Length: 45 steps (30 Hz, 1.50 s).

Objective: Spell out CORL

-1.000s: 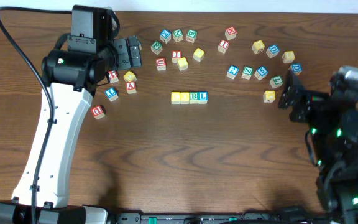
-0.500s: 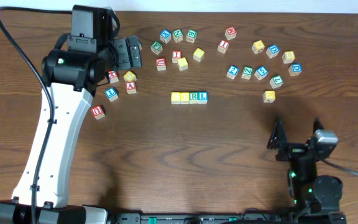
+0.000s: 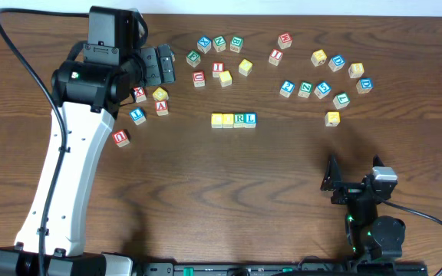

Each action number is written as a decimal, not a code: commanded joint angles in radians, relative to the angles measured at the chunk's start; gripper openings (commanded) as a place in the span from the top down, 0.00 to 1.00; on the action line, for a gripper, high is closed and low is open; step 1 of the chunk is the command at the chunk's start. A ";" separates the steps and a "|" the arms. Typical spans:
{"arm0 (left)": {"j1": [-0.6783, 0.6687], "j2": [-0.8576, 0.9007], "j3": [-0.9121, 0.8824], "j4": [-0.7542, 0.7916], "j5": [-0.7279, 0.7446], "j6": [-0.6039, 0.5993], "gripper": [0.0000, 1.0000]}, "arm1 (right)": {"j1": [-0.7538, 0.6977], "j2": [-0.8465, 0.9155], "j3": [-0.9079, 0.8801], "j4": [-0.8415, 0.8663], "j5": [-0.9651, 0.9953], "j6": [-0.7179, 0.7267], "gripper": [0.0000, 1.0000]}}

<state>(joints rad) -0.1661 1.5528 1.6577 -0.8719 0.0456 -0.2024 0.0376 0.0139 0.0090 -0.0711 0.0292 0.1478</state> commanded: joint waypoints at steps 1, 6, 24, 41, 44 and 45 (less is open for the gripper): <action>0.004 0.003 0.001 -0.003 -0.013 0.003 0.02 | -0.005 -0.008 -0.003 -0.002 -0.006 -0.015 0.01; 0.004 0.003 0.001 -0.003 -0.013 0.003 0.02 | -0.005 -0.008 -0.003 -0.002 -0.006 -0.014 0.01; 0.004 0.003 0.001 -0.003 -0.013 0.003 0.02 | -0.005 -0.008 -0.003 -0.002 -0.006 -0.014 0.01; 0.056 -0.193 -0.108 0.009 -0.133 0.052 0.02 | -0.005 -0.008 -0.003 -0.002 -0.006 -0.015 0.01; 0.114 -0.288 -0.228 0.100 -0.123 0.052 0.02 | -0.005 -0.008 -0.003 -0.002 -0.006 -0.014 0.01; 0.143 -0.337 -0.293 0.151 -0.105 0.052 0.02 | -0.005 -0.008 -0.003 -0.002 -0.006 -0.014 0.01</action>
<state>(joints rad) -0.0902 1.3201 1.5002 -0.7910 -0.0471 -0.1677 0.0376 0.0128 0.0090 -0.0711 0.0288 0.1474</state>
